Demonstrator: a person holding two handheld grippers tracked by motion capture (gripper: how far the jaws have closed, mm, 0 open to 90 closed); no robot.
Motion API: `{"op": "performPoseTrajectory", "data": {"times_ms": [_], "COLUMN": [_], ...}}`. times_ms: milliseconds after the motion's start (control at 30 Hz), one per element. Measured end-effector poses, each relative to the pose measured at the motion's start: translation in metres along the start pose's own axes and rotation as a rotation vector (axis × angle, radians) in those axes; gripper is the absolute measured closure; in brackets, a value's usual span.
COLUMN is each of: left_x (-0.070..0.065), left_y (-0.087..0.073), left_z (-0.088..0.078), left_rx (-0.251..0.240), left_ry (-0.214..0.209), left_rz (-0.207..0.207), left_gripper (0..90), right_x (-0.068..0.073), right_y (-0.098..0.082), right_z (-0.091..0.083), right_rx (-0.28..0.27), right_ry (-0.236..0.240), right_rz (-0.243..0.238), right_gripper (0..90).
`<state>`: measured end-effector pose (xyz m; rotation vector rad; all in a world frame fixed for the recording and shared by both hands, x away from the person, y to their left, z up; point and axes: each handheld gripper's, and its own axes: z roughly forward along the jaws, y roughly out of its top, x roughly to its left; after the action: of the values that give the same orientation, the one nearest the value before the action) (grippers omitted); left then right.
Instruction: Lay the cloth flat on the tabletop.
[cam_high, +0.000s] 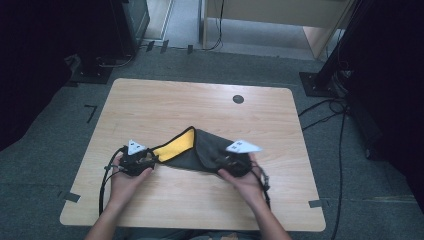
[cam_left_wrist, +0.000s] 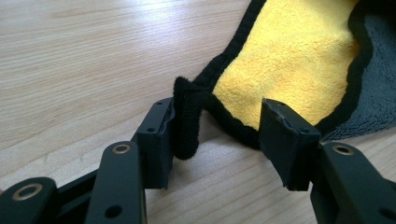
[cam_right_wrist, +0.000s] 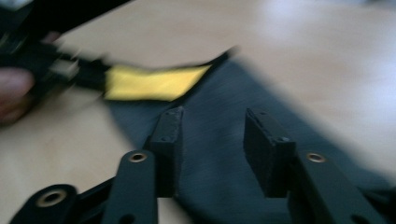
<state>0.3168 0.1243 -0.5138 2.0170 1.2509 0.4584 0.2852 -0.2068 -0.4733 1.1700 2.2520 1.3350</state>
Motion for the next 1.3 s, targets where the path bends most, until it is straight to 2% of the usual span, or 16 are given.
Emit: {"op": "performPoseTrajectory", "data": {"times_ms": [100,167,200,267,467,500,567,633,667,800,933,1033,1067,1100,1133,1300], "left_x": [-0.001,-0.001,-0.002,-0.002,-0.002,-0.002,-0.002,-0.002,-0.002,-0.002,-0.002,-0.002,-0.002,-0.003,-0.003,-0.003], "left_y": [-0.001,-0.001,-0.002,-0.002,-0.002,-0.002,-0.002,-0.002,-0.002,-0.002,-0.002,-0.002,-0.002,-0.002,-0.003,-0.003], "left_z": [0.0,0.0,0.0,-0.001,-0.001,-0.001,-0.001,-0.001,0.0,0.0,0.0,0.0,0.0,0.0,0.0,0.0], "left_rx": [-0.005,-0.008,-0.009,-0.01,-0.011,-0.011,-0.012,-0.011,-0.012,-0.014,-0.014,-0.014,-0.014,-0.016,-0.016,-0.016], "left_ry": [0.003,0.005,0.01,0.012,0.012,0.013,0.013,0.013,0.011,0.013,0.015,0.024,0.024,0.028,0.028,0.03], "left_rz": [0.001,0.0,0.004,0.003,0.004,0.002,0.003,0.005,0.004,0.005,0.003,0.0,0.0,-0.004,-0.007,-0.008], "left_gripper": [46.9,46.9,46.8,46.9,46.8,46.8,46.8,46.8,46.6,45.9,45.3,44.1,43.8,43.7,43.6,43.4], "right_x": [0.021,0.022,0.018,0.01,-0.032,-0.057,-0.079,-0.089,-0.109,-0.137,-0.133,-0.095,-0.095,-0.071,-0.061,-0.03], "right_y": [-0.005,-0.006,-0.006,-0.002,0.027,0.044,0.058,0.065,0.075,0.083,0.083,0.069,0.069,0.058,0.051,0.026], "right_z": [0.026,0.032,0.037,0.036,0.027,0.022,0.016,0.013,0.011,0.005,0.0,0.006,0.006,0.016,0.023,0.057], "right_rx": [0.064,0.081,0.099,0.101,0.039,-0.005,-0.041,-0.059,-0.066,-0.06,-0.07,-0.029,-0.029,0.02,0.047,0.135], "right_ry": [-0.073,-0.102,-0.131,-0.154,-0.236,-0.303,-0.389,-0.42,-0.471,-0.564,-0.508,-0.339,-0.339,-0.246,-0.203,-0.002], "right_rz": [-0.083,-0.089,-0.069,-0.06,0.021,0.074,0.107,0.107,0.111,0.195,0.2,0.123,0.123,0.056,0.029,0.015], "right_gripper": [55.1,63.2,77.8,84.4,86.1,86.1,86.1,85.9,83.5,70.2,62.9,64.4,64.4,65.3,65.3,48.8]}}
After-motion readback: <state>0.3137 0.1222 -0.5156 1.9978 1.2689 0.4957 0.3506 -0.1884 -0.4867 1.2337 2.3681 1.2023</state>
